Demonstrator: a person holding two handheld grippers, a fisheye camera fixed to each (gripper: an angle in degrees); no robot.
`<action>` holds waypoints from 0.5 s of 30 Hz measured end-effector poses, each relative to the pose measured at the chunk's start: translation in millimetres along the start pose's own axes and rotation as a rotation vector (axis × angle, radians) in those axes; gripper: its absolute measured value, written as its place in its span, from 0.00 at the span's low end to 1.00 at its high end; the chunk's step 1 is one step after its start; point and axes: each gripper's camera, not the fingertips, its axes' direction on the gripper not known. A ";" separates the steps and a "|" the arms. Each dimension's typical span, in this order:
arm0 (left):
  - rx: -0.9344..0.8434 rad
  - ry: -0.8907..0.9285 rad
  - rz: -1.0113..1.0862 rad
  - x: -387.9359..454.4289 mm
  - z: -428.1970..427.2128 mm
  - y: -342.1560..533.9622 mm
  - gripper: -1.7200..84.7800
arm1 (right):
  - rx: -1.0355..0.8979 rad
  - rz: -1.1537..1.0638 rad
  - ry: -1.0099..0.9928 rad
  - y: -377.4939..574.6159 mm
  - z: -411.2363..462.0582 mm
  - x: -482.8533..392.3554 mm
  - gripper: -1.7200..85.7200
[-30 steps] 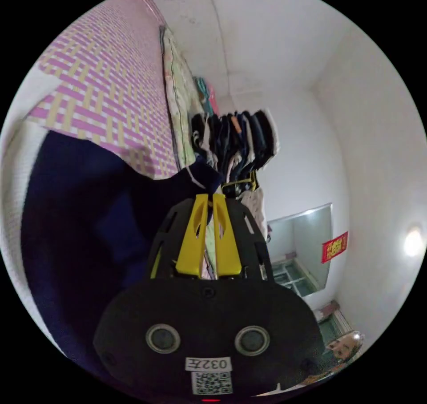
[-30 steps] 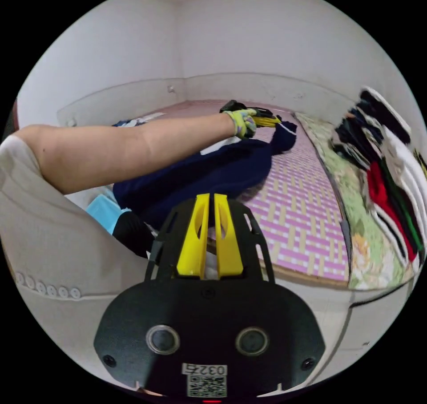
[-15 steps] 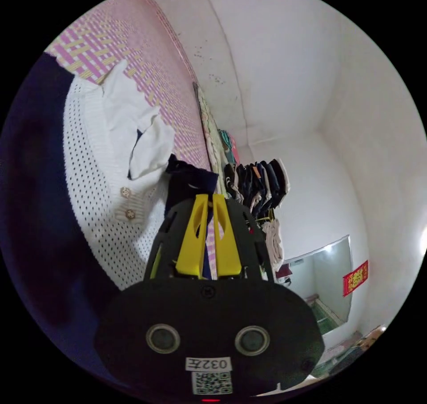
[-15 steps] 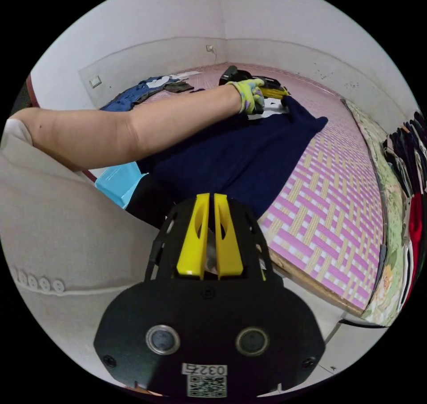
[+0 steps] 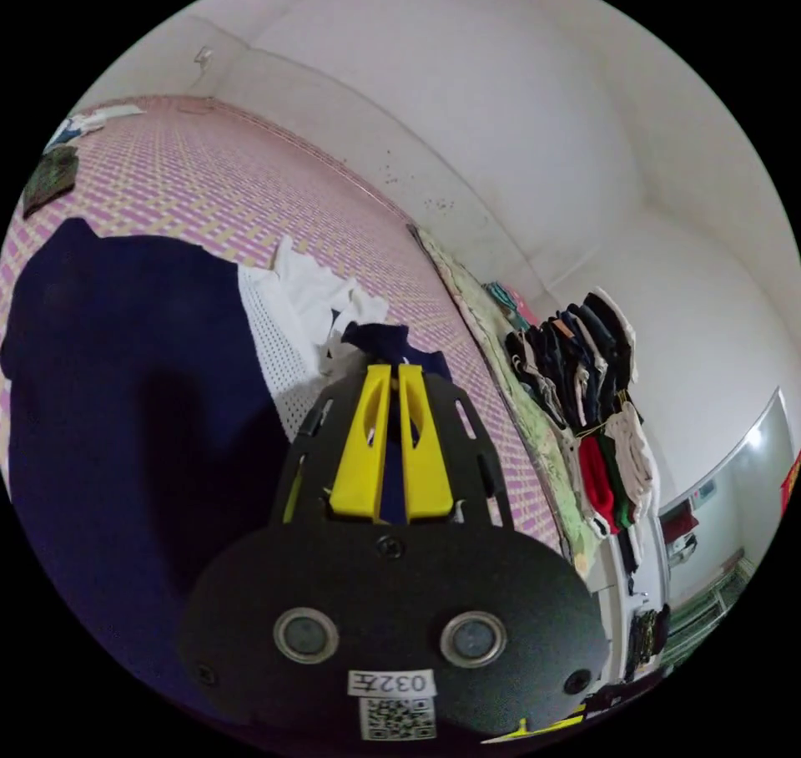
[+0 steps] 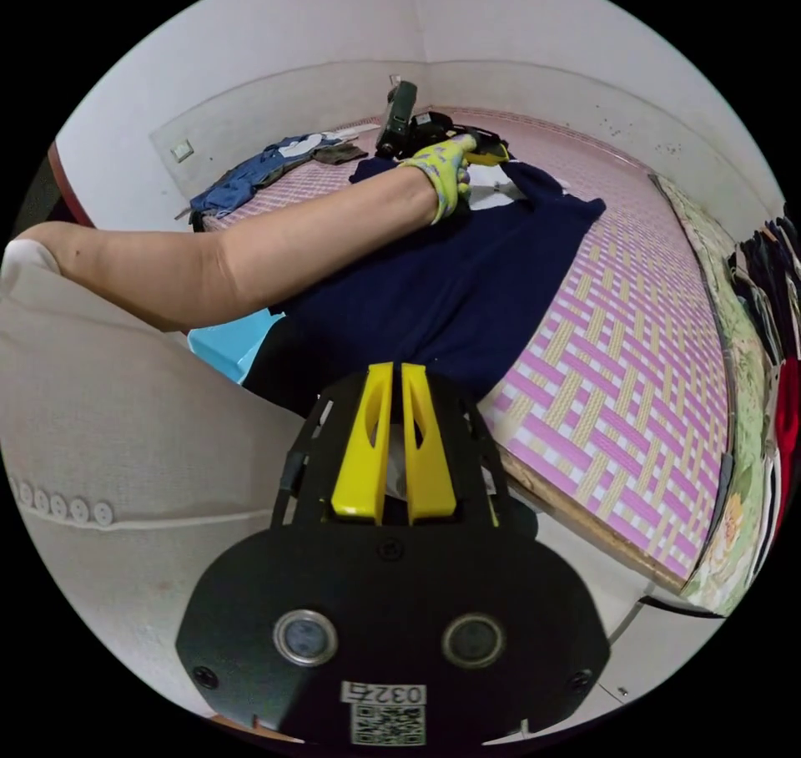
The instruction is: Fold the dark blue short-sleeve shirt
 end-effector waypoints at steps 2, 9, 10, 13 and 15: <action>-0.099 -0.052 0.005 -2.5 15.2 -2.1 0.01 | -0.010 0.017 -0.042 -5.7 0.3 4.1 0.05; -0.102 0.034 -0.123 -61.7 -21.5 12.6 0.04 | 0.141 0.224 -0.145 28.4 -70.5 52.3 0.09; -0.085 0.043 -0.113 -63.0 -30.5 16.3 0.04 | 0.145 0.251 -0.143 33.0 -73.5 57.8 0.09; -0.106 0.158 -0.055 -59.8 -59.3 42.9 0.02 | 0.153 0.339 -0.199 43.9 -77.6 76.5 0.10; -0.288 0.310 0.067 -43.2 -57.0 73.4 0.01 | 0.153 0.359 -0.207 37.4 -78.4 76.7 0.11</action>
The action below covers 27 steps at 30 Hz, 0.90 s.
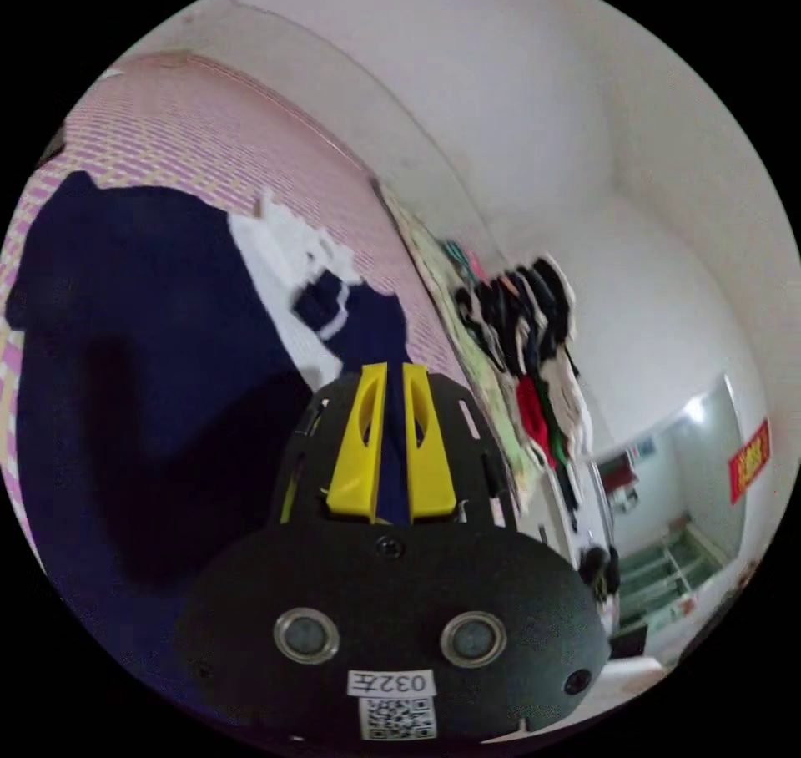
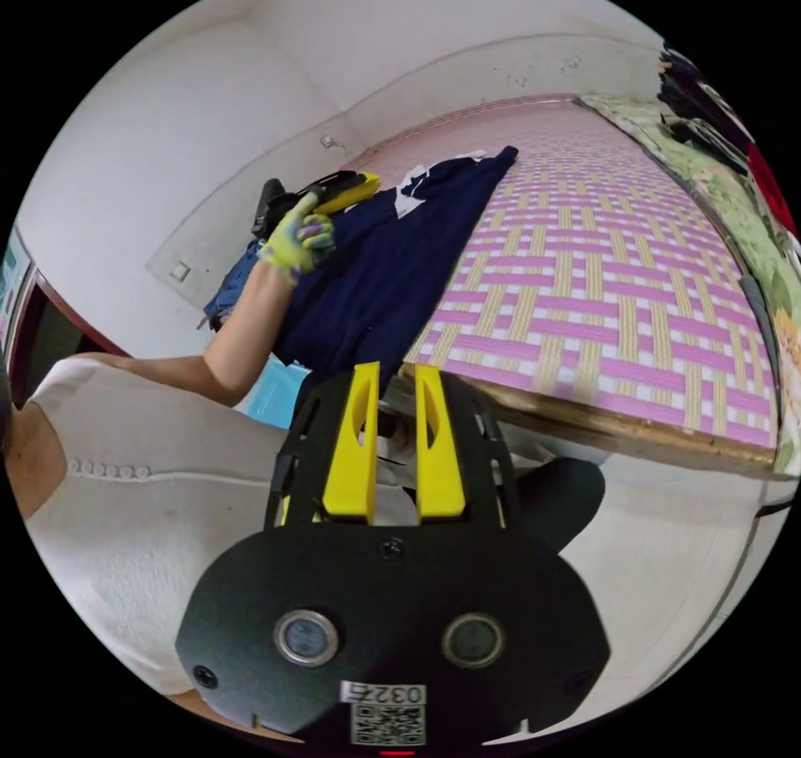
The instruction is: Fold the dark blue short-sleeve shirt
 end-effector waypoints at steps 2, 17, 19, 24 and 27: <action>-0.189 0.105 0.078 12.2 19.7 24.5 0.01 | -0.014 0.009 -0.016 -8.0 3.4 -5.4 0.12; -0.525 0.041 0.341 18.1 39.2 150.5 0.01 | -0.123 0.055 0.021 -12.6 -25.2 -51.5 0.04; -0.513 0.071 0.354 13.4 32.8 158.7 0.00 | -0.085 0.054 0.019 -18.6 -42.5 -59.7 0.06; -0.318 0.050 0.370 -15.0 -27.7 159.5 0.00 | 0.089 -0.182 0.087 -116.9 -91.3 -116.4 0.10; -0.238 0.155 0.312 -49.2 -55.0 146.9 0.01 | 0.049 -0.324 0.087 -224.4 -54.0 -145.9 0.10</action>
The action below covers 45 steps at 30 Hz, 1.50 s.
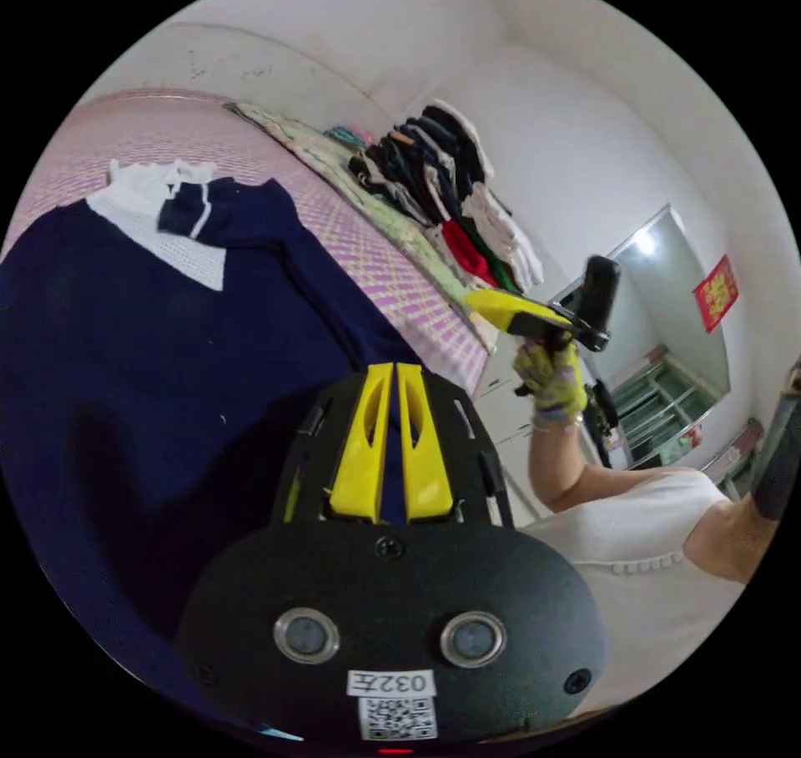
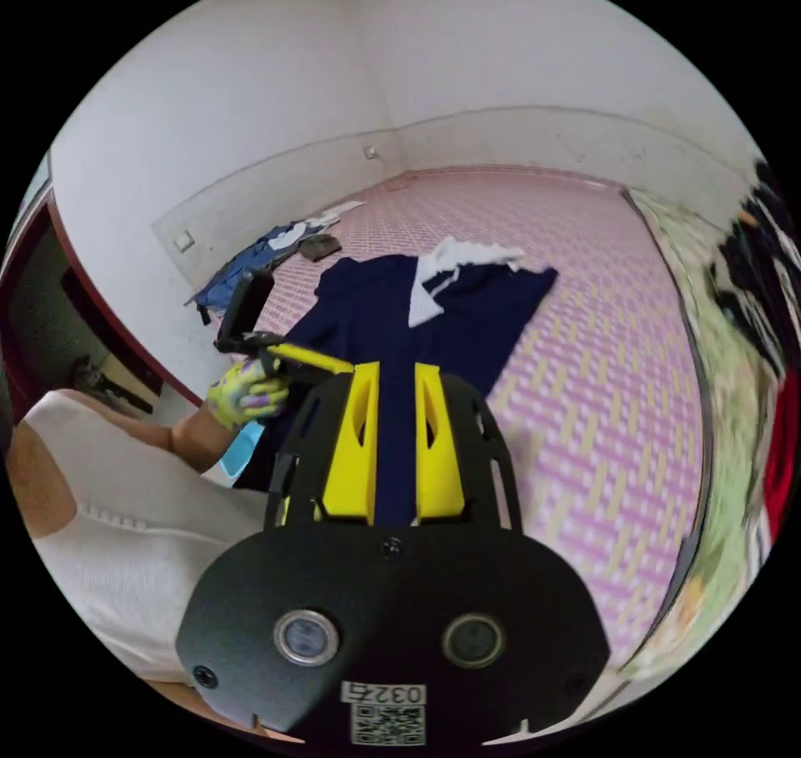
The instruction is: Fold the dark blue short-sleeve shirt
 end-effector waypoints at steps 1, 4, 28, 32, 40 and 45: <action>0.026 0.014 0.010 -5.4 -5.4 2.3 0.01 | -0.007 -0.015 0.000 -22.0 10.3 2.2 0.10; 0.092 0.087 -0.029 -38.4 -18.0 17.2 0.01 | -0.087 -0.046 0.088 -134.0 74.5 21.3 0.10; 0.079 0.181 -0.006 -96.1 -29.2 65.3 0.01 | -0.426 -0.461 -0.007 -313.8 189.6 29.1 0.04; 0.078 0.183 -0.008 -105.0 -25.4 69.2 0.01 | -0.399 -0.361 0.000 -304.0 198.3 23.1 0.09; 0.076 0.195 -0.011 -121.9 -13.0 73.1 0.01 | -0.403 -0.266 -0.051 -230.2 133.9 6.7 0.01; 0.100 0.200 0.010 -129.5 -4.0 75.7 0.01 | -0.489 -0.265 -0.001 -196.4 161.8 -21.0 0.02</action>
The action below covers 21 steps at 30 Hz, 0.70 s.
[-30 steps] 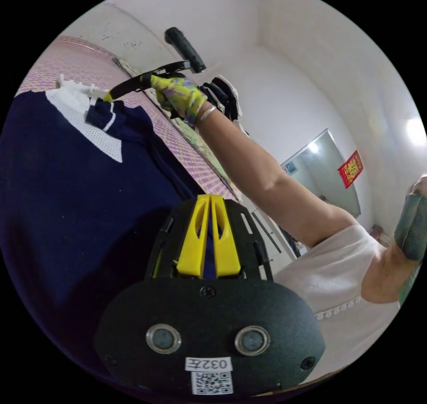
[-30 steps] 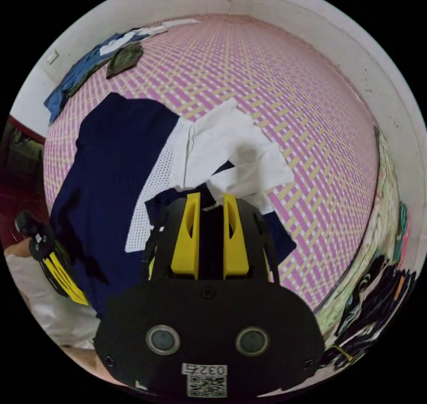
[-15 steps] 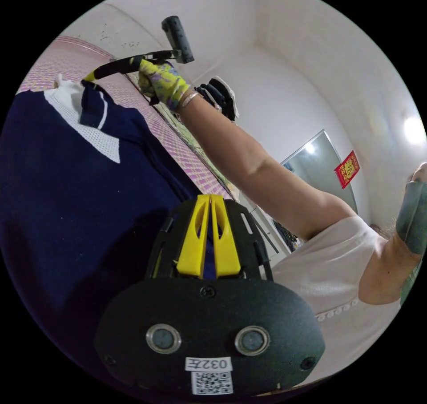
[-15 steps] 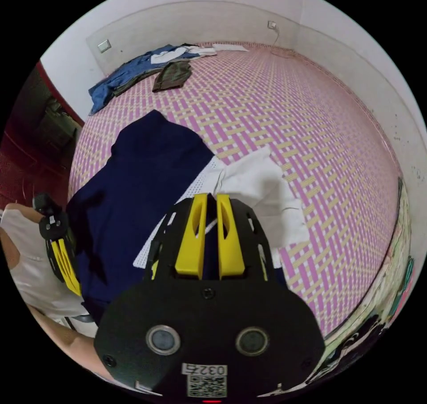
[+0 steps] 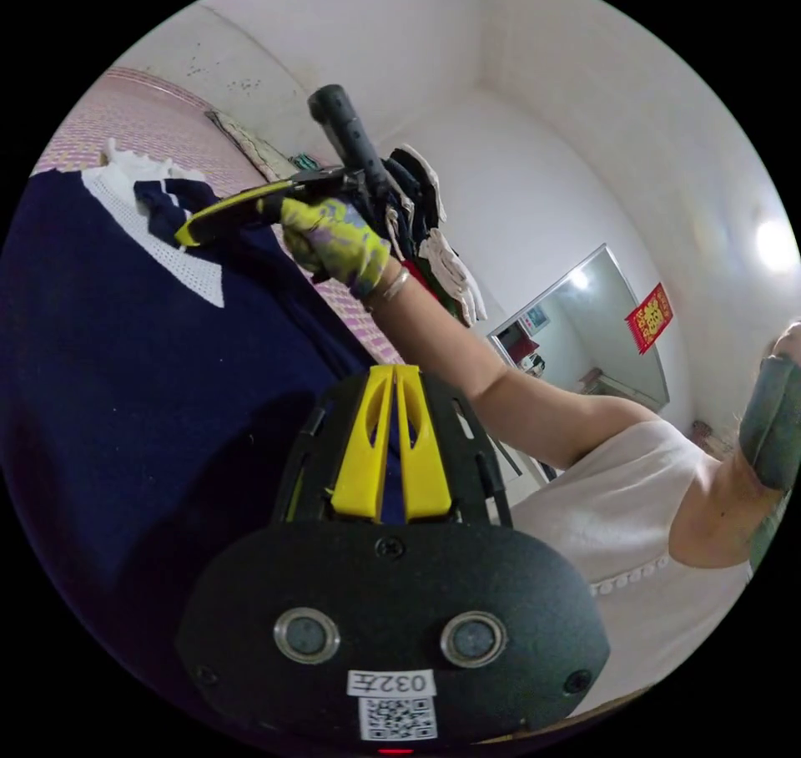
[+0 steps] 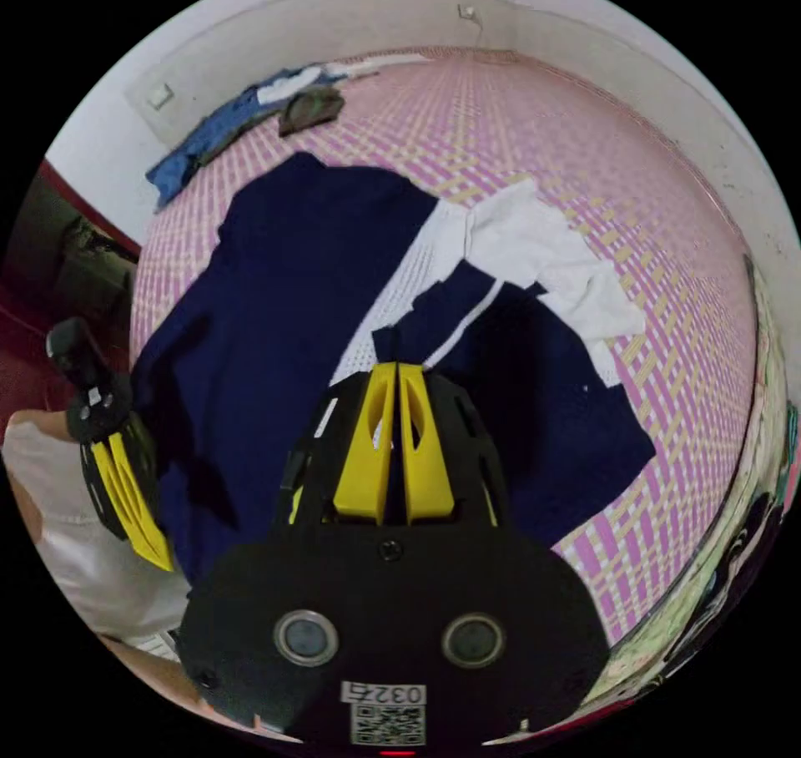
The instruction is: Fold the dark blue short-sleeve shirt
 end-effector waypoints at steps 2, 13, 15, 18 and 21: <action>0.078 0.057 0.080 4.1 -8.6 6.3 0.01 | -0.020 0.029 0.011 -3.3 -13.0 -8.2 0.03; 0.394 -0.596 -0.180 42.4 -127.3 122.6 0.08 | 0.109 -0.258 0.087 -117.4 -34.7 -225.5 0.11; 0.386 -0.667 -0.251 43.7 -127.7 147.3 0.09 | 0.093 -0.238 0.159 -158.3 -15.8 -256.7 0.12; 0.361 -0.706 -0.277 44.4 -115.2 163.5 0.11 | 0.067 -0.145 0.238 -198.4 0.5 -264.5 0.12; 0.296 -0.790 -0.259 43.6 -92.7 163.9 0.11 | -0.012 -0.081 0.237 -215.4 10.4 -247.9 0.05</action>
